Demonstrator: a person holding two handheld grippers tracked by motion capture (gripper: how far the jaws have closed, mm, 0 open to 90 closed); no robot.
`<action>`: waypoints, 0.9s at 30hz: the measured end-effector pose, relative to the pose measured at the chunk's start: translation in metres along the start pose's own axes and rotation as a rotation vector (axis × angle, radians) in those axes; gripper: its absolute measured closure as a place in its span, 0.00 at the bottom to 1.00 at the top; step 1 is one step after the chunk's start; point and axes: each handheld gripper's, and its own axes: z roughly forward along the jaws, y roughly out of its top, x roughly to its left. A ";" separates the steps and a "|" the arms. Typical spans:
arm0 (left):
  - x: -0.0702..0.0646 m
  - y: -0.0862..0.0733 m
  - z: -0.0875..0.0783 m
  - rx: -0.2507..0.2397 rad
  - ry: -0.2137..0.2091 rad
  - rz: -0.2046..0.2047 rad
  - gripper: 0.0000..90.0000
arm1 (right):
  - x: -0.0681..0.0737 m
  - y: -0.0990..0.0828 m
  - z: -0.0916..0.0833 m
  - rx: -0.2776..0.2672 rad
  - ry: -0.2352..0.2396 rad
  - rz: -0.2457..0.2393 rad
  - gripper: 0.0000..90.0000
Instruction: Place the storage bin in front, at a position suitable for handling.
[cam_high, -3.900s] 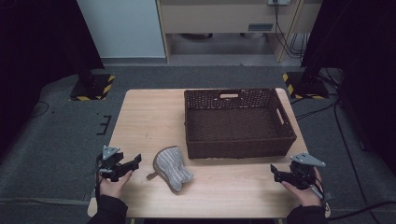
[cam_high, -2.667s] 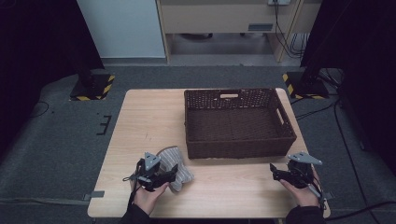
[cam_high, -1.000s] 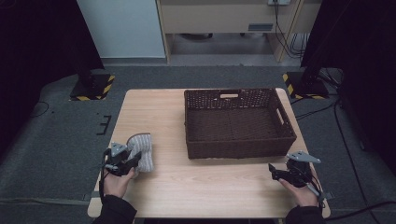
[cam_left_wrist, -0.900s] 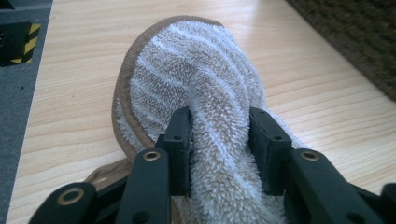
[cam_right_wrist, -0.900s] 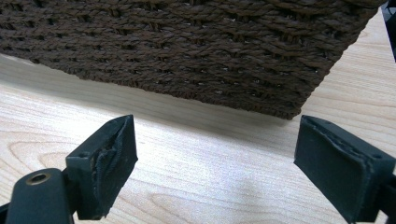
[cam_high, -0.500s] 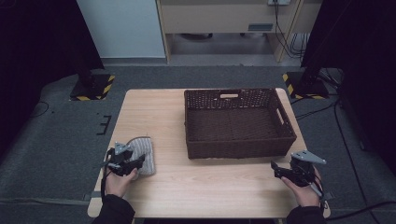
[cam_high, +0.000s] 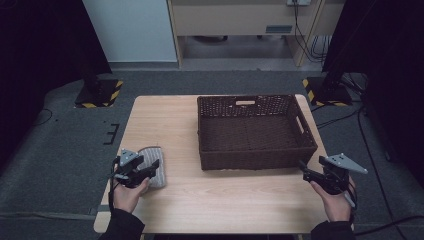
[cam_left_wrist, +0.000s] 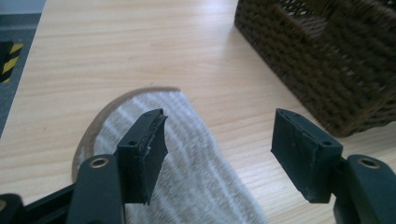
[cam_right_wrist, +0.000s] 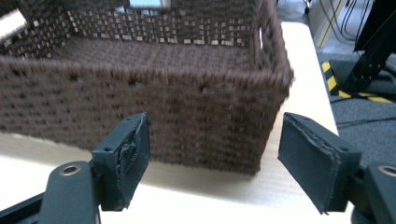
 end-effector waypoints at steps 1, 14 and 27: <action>-0.004 0.004 -0.001 -0.017 -0.003 0.008 0.38 | 0.000 0.005 -0.001 -0.013 0.002 -0.005 0.29; -0.025 0.041 0.013 -0.094 -0.039 0.012 0.39 | -0.015 0.035 0.008 -0.064 -0.040 0.012 0.36; -0.074 0.072 0.054 -0.088 -0.127 0.014 0.43 | -0.032 0.039 0.044 -0.027 -0.083 0.031 0.39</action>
